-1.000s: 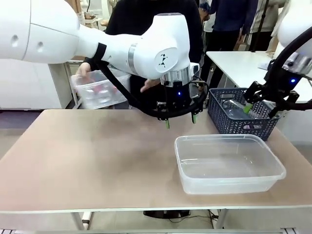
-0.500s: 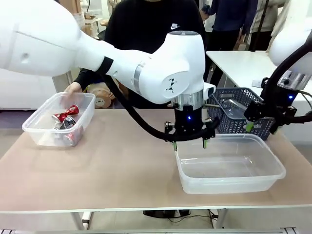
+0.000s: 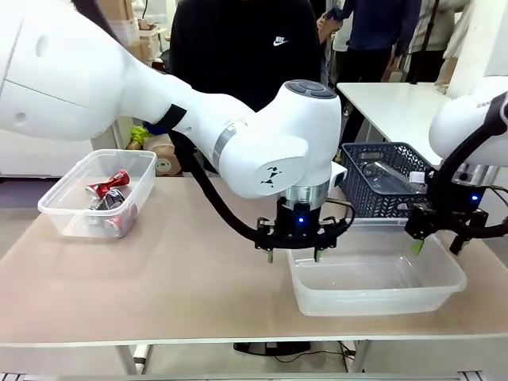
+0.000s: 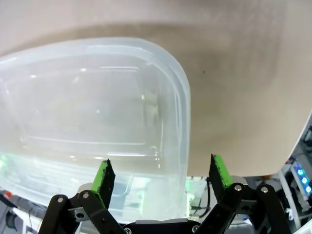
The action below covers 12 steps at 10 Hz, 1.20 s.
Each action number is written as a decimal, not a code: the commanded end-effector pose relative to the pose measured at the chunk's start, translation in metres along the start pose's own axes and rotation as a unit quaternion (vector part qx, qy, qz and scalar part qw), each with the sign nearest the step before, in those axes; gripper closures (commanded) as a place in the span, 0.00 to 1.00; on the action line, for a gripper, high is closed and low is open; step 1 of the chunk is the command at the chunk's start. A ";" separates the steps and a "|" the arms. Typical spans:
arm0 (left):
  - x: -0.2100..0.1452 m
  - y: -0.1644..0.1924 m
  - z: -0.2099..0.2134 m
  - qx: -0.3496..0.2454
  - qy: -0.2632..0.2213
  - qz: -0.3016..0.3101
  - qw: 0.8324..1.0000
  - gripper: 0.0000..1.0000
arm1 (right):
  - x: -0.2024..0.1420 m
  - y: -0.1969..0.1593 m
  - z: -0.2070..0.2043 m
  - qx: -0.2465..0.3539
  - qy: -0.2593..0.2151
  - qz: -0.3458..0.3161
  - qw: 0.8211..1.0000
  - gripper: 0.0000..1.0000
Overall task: Sort the waste into each basket.
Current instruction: Pick up the Organizing box on the right side of the table and lift it.
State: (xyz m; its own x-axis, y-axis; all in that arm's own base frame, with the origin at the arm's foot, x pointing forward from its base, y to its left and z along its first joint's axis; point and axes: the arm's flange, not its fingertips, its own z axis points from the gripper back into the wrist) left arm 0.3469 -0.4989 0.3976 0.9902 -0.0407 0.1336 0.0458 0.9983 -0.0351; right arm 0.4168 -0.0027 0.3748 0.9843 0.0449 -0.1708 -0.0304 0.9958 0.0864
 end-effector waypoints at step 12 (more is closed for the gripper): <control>0.021 -0.008 -0.012 -0.036 0.013 0.028 0.999 1.00 | -0.004 0.004 -0.009 -0.021 -0.009 0.000 1.000 1.00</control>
State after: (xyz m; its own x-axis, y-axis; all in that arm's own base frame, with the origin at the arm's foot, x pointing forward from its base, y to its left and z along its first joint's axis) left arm 0.3749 -0.5067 0.3845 0.9934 0.0053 0.1144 0.0033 0.9972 -0.0749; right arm 0.4139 -0.0056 0.3691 0.9833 0.0544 -0.1735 -0.0454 0.9974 0.0552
